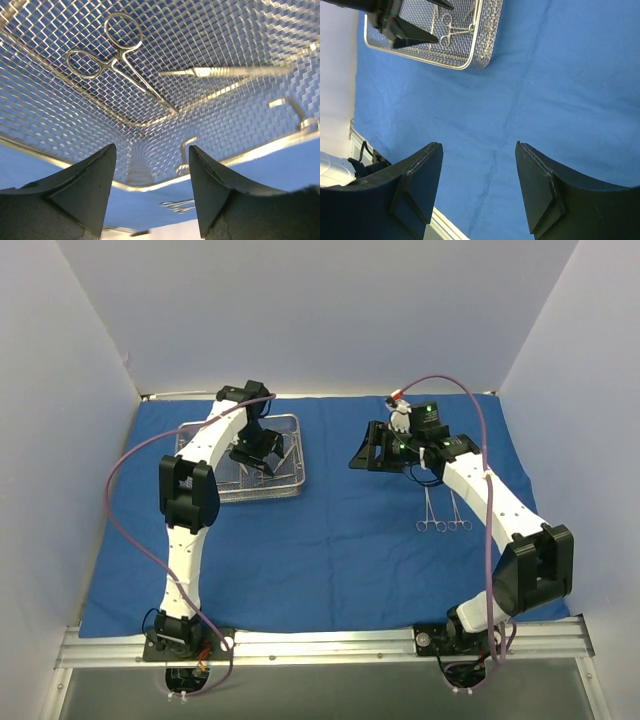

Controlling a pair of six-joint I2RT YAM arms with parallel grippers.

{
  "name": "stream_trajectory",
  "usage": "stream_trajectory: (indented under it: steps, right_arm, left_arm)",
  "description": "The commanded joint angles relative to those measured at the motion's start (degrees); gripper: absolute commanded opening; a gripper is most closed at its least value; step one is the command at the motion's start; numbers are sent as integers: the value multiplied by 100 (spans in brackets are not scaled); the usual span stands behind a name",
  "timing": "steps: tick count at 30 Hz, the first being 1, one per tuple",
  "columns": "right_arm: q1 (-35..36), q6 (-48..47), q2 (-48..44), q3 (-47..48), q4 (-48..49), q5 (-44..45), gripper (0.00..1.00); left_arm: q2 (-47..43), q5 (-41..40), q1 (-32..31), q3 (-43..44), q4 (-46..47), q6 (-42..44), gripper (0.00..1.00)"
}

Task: Open and lay out the surgical kit
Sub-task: Pick up the medical item from the container.

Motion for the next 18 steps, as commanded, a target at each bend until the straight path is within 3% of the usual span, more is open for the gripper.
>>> stream_trajectory:
  steps: [1,4,18]
  right_arm:
    - [-187,-134,-357,-158,281,-257,60]
    - [-310,-160,-436,-264,360,-398,60]
    - [-231,-433,-586,-290,167,-443,59]
  left_arm:
    - [196,-60,-111,176,-536,-1429,68]
    - [311,-472,-199,414,-721,-1719,68]
    - [619,-615,-349,-15,-301,-2836,61]
